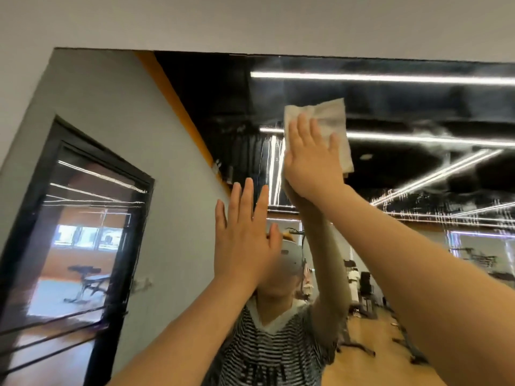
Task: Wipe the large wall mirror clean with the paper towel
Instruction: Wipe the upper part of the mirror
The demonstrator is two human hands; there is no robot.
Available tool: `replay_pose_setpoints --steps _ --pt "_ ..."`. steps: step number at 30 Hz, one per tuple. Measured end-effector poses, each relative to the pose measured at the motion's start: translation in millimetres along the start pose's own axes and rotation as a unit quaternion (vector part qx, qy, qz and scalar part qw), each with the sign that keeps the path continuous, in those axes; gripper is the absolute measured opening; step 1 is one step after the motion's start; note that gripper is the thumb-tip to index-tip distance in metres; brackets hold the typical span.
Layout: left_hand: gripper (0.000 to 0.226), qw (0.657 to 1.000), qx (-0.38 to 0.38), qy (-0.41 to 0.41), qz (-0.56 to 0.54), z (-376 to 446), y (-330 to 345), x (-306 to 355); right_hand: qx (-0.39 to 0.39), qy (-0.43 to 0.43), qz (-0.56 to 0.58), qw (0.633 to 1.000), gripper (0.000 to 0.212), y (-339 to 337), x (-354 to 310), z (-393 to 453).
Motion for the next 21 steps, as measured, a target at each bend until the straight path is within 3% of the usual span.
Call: replay_pose_setpoints --steps 5,13,18,21 --pt "0.068 1.000 -0.011 0.003 -0.014 0.0 0.3 -0.6 -0.002 -0.017 -0.014 1.000 0.056 -9.6 41.7 -13.3" --pt "0.063 1.000 0.013 0.011 0.005 -0.8 1.5 0.0 0.019 0.114 -0.010 0.993 0.073 -41.8 152.1 -51.5" --pt "0.063 1.000 0.019 0.011 0.014 -1.0 2.7 -0.3 0.039 0.178 0.003 0.983 0.058 -33.4 135.9 -42.8" --pt "0.063 1.000 0.018 0.013 0.017 -0.9 2.3 0.4 0.029 0.140 0.013 0.990 0.057 -22.7 89.5 -30.2"
Point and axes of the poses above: each hand's wrist, its own z-axis towards the middle knuckle, its own y-axis out of the palm, x = y × z, the point moved 8 cm from there along z, towards the middle knuckle, and after that the axes turned 7 degrees about x, right-handed, at the moved point
